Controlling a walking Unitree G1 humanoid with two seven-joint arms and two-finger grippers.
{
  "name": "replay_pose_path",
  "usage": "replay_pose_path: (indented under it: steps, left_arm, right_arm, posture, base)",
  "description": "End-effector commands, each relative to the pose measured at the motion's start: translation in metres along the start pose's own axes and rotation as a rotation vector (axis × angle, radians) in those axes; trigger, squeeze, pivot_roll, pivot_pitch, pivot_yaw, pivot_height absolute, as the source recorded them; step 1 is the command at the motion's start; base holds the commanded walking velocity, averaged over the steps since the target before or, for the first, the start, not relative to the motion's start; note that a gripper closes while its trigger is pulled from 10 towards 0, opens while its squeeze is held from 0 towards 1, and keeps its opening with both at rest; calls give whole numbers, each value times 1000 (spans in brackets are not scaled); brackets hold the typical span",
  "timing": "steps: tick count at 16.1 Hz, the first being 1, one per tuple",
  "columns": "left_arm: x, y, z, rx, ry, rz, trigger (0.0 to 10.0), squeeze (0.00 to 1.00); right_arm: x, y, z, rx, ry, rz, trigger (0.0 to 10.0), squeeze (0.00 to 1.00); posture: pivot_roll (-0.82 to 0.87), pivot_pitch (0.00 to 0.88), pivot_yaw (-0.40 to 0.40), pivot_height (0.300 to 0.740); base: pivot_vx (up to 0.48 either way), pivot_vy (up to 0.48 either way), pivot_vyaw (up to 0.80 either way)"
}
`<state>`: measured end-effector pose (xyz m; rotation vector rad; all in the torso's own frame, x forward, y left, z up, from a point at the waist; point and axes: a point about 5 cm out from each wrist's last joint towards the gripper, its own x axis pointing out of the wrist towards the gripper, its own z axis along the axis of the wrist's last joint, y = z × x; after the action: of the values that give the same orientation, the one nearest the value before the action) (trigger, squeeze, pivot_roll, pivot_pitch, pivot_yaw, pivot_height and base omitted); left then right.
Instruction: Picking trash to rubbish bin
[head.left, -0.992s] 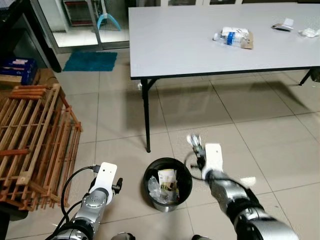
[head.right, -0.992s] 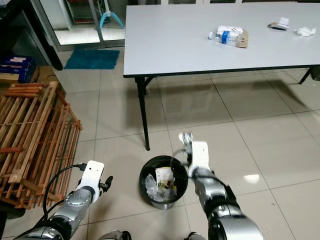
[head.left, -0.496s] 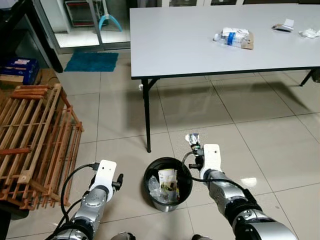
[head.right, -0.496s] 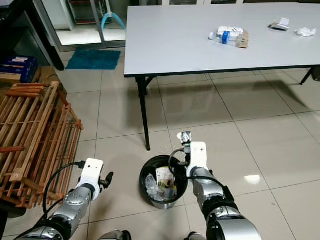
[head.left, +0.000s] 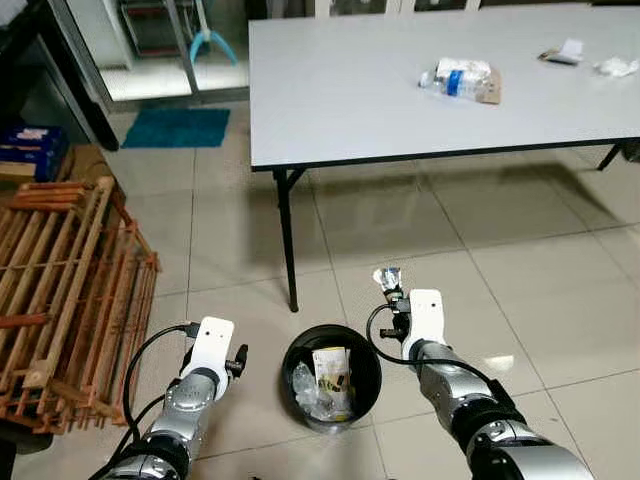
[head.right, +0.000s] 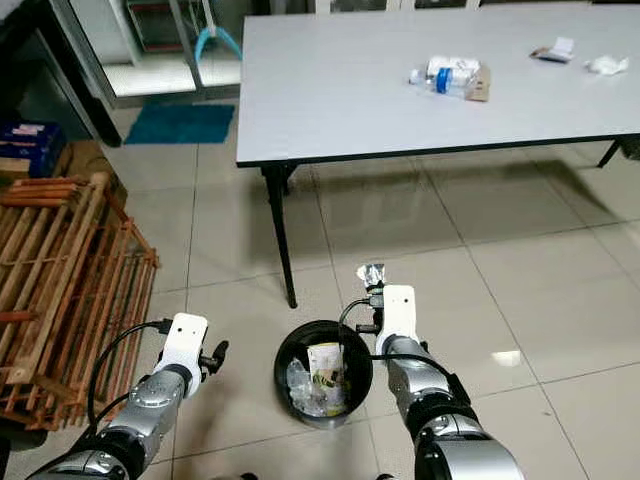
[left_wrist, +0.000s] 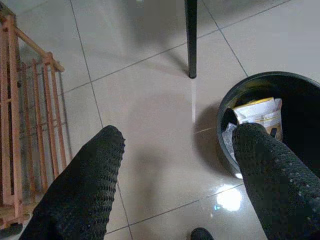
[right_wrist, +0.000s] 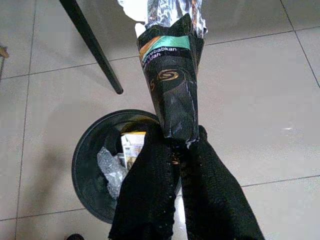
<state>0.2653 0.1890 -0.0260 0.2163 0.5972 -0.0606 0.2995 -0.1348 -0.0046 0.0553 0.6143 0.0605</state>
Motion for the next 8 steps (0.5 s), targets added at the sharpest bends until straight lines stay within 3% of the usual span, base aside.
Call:
replay_pose_path:
  steps: [1, 6, 8]
  left_arm:
    - [0, 3, 1, -8, 0, 15, 10000, 0]
    - [0, 3, 3, -16, -18, 19, 10000, 0]
    - [1, 3, 6, -25, -40, 20, 10000, 0]
  right_arm:
    - [-1, -1, -2, 10, -1, -8, 10000, 0]
    - [0, 0, -1, 11, -2, -4, 10000, 0]
    - [0, 0, -2, 10, -1, -3, 10000, 0]
  posture:
    - [23, 78, 33, 740]
    - [28, 70, 32, 740]
    - [28, 65, 31, 740]
  base:
    - [416, 0, 0]
    - [398, 0, 0]
    - [0, 0, 0]
